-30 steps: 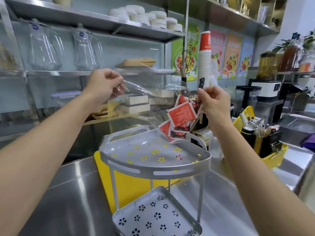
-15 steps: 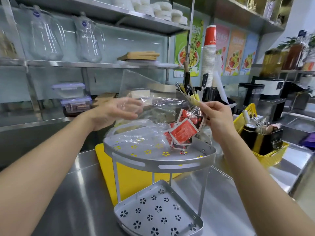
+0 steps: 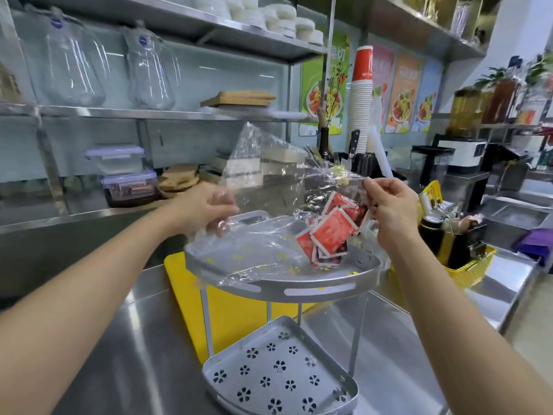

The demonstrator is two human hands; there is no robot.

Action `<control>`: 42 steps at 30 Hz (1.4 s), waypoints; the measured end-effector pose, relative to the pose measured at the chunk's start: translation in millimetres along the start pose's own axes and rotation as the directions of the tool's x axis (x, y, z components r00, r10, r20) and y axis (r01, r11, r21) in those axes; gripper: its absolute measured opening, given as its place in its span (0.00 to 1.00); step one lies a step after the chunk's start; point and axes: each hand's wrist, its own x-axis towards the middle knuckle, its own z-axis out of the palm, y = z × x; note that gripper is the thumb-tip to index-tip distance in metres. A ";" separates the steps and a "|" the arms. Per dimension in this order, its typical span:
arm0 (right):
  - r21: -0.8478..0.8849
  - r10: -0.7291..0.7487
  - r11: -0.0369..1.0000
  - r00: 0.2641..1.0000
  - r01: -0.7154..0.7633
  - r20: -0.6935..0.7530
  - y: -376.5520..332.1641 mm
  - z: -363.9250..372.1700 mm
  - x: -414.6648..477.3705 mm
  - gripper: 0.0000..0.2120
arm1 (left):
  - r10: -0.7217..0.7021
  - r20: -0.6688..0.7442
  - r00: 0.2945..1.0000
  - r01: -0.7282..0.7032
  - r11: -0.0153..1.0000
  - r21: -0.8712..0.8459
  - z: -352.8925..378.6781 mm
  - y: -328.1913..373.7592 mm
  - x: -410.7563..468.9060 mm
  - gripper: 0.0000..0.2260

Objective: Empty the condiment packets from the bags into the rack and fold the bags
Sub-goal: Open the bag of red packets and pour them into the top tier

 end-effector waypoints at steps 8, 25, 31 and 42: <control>-0.033 0.188 0.982 0.958 -0.185 0.218 14.3 -10.2 -9.9 0.14 | 0.011 -0.077 0.997 -0.014 0.999 -0.031 -2.7 -25.0 -5.7 0.04; 0.060 0.039 0.997 0.965 -0.056 0.259 -43.2 9.0 6.1 0.07 | -0.053 -0.311 0.949 -0.114 0.861 -0.495 -15.9 14.7 0.6 0.07; 0.118 0.019 0.992 0.970 -0.048 0.242 -70.2 18.3 24.5 0.06 | 0.002 -0.391 0.920 -0.195 0.869 -0.454 -34.8 32.3 6.1 0.06; 0.082 -0.047 0.996 0.962 0.025 0.268 -104.5 34.5 31.6 0.07 | -0.032 -0.445 0.895 -0.161 0.906 -0.391 -54.5 39.0 11.1 0.07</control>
